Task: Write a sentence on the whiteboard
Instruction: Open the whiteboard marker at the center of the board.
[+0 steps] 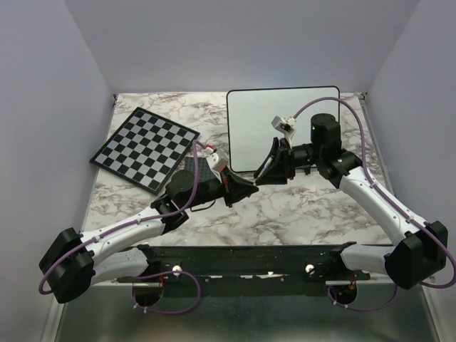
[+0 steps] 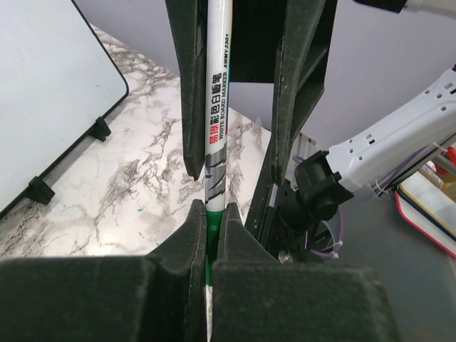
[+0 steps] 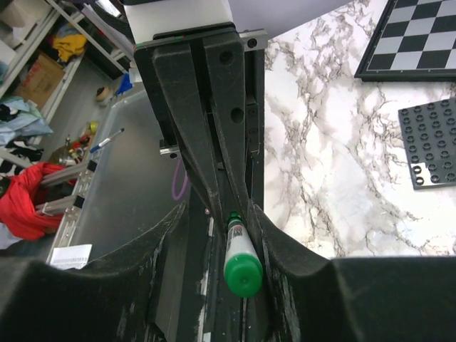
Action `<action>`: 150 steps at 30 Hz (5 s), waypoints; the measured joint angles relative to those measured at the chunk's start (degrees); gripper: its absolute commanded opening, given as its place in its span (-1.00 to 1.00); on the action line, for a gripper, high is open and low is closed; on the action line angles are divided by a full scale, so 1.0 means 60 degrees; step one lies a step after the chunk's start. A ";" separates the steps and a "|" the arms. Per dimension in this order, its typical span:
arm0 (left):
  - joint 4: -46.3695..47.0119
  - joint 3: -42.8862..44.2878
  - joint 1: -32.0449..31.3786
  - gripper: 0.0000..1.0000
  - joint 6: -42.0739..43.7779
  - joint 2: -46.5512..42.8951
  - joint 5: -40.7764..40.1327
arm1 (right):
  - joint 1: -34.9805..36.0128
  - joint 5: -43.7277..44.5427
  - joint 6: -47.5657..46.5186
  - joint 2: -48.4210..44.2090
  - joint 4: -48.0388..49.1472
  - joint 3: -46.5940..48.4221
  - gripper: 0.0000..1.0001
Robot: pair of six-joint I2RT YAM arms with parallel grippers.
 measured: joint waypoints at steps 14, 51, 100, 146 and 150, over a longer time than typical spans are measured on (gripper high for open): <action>0.1140 -0.0372 -0.0127 -1.00 -0.0583 0.0175 -0.0353 | 0.0000 -0.0015 0.0849 0.0117 0.0732 -0.0135 -0.19; -0.8786 0.4200 -0.0095 -1.00 0.4419 0.0193 0.1144 | 0.0546 0.1020 -0.7654 0.1071 -0.7785 0.2546 0.32; -0.5920 0.0331 0.1756 0.89 0.2084 -0.3836 0.0284 | 0.0805 0.2280 -0.5530 -0.0346 -0.5588 0.0750 -0.99; -0.7395 0.2739 0.1770 -1.00 0.3544 -0.0743 0.3614 | 0.0787 0.1698 -0.4801 -0.0222 -0.4685 0.0419 -0.64; -0.8546 0.3559 0.1752 -1.00 0.4189 -0.0331 0.3625 | 0.0783 0.1617 -0.5176 -0.0084 -0.4918 0.0495 -0.32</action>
